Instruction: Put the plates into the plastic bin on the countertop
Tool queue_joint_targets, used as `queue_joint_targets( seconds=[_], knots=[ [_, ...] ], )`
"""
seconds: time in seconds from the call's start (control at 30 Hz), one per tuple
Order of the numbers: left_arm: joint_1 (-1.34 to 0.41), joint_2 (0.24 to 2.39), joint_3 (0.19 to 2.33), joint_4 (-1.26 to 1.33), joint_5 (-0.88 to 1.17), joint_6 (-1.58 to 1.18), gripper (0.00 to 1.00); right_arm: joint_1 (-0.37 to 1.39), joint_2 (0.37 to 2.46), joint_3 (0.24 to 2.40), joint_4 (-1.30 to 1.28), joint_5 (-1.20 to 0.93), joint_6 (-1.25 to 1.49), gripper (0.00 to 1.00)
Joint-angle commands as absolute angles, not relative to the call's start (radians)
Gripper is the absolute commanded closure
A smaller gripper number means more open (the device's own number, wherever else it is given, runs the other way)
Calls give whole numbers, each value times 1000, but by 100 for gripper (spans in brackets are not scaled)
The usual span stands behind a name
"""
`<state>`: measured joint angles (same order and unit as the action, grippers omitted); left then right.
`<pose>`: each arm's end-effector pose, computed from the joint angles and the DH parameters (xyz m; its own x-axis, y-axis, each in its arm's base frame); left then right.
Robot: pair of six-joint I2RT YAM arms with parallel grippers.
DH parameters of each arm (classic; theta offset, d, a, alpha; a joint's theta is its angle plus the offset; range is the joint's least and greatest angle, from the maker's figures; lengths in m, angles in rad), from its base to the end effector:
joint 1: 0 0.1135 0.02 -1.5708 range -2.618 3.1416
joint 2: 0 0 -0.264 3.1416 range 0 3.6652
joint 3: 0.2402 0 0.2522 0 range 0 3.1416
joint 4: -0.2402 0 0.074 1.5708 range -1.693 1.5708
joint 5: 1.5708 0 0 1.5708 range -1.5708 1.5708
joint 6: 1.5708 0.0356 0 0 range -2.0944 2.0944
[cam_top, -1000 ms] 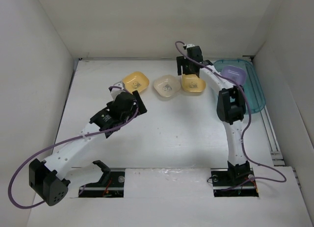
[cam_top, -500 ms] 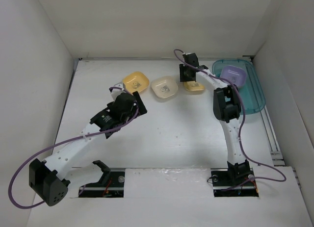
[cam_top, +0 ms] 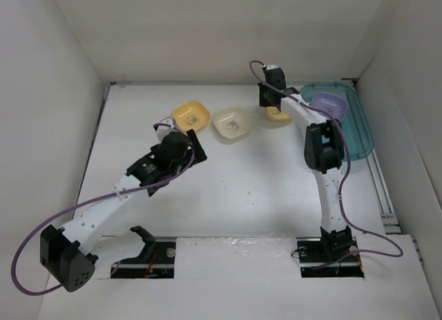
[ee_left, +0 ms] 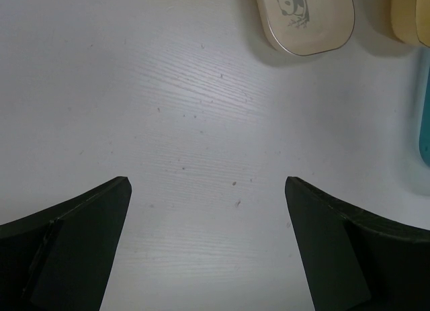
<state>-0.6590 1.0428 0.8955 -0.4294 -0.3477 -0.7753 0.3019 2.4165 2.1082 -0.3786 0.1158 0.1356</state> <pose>0.1878 -0.1301 0.3063 -0.5528 -0.4042 -0.7287 -0.0518 0.8895 -0.4540 0.5299 0.1607 0.2021 -0.6283 -0.0550 -0.7760 -0.1263 0.9915 0.0319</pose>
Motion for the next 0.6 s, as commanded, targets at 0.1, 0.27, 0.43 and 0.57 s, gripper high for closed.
queue_joint_targets(
  seconds=[0.1,0.27,0.43,0.57],
  knots=[
    [-655,1048,885,-403,-357,-779,0,291,2156,2022,-325,-37,120,100],
    [-655,1066,885,-383,-357,-770,0,244,1988,1961,-336,-115,77,100],
    [-644,1143,914,-307,-345,-770,0,170,1889,1951,-426,-103,58,100],
    [-644,1264,995,-266,-336,-761,0,114,1876,1951,-495,15,58,100]
  ],
)
